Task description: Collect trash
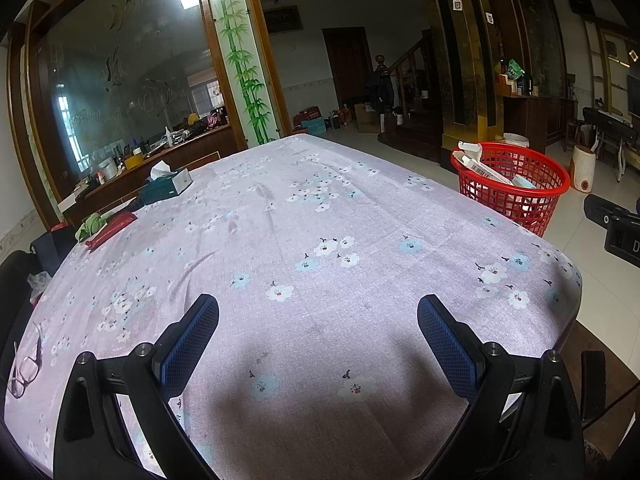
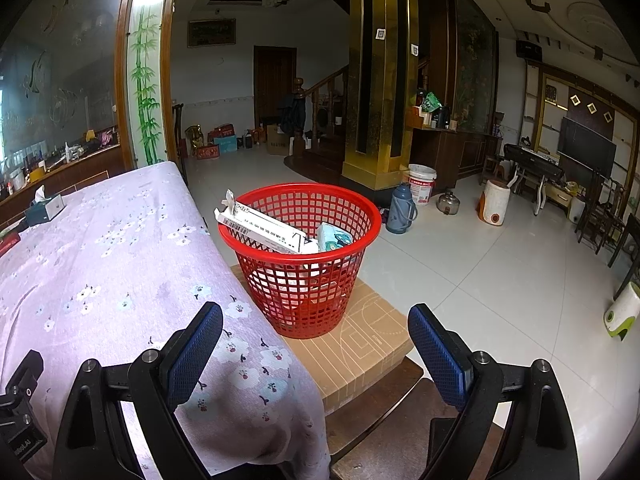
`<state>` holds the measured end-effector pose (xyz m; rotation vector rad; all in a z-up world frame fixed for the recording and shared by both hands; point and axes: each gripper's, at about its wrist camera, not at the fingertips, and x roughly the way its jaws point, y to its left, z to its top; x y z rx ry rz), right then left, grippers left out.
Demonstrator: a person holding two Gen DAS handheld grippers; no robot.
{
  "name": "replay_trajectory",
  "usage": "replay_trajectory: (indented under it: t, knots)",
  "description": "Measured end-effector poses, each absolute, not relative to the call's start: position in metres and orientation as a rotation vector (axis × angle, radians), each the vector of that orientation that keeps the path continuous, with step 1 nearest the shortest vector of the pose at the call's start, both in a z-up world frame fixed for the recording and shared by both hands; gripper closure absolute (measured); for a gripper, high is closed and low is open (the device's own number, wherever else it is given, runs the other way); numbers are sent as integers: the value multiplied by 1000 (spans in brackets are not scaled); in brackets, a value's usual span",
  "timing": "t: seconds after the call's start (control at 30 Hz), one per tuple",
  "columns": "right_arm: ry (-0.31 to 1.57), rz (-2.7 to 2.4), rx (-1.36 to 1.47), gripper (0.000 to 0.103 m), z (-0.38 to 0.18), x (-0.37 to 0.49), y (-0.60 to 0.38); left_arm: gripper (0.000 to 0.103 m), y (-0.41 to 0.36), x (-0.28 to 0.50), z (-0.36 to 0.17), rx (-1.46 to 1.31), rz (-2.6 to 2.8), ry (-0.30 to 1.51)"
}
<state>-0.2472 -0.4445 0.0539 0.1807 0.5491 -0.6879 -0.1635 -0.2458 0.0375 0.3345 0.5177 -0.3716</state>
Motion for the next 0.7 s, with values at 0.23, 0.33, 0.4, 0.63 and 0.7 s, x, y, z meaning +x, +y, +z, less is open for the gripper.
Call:
replay_trajectory:
  t: [0.23,0.33,0.4,0.63,0.7]
  knots:
    - [517,-626,149,7,69,-229,-431,4,-218,-140,43,250,-338,575]
    - [537,-531,101,6,74,-203,-407,4,-179,-118,48,178,-266,616]
    - [571,-453,82,6,75,-183,-388,4,-151,-106,50,126,-218,650]
    - [743,-167,79,6,61,-106,-318,4,-54,-79,47,-25,-37,728]
    - [813,-100,93,6,54,-81,-299,4,-40,-73,44,-33,-11,762]
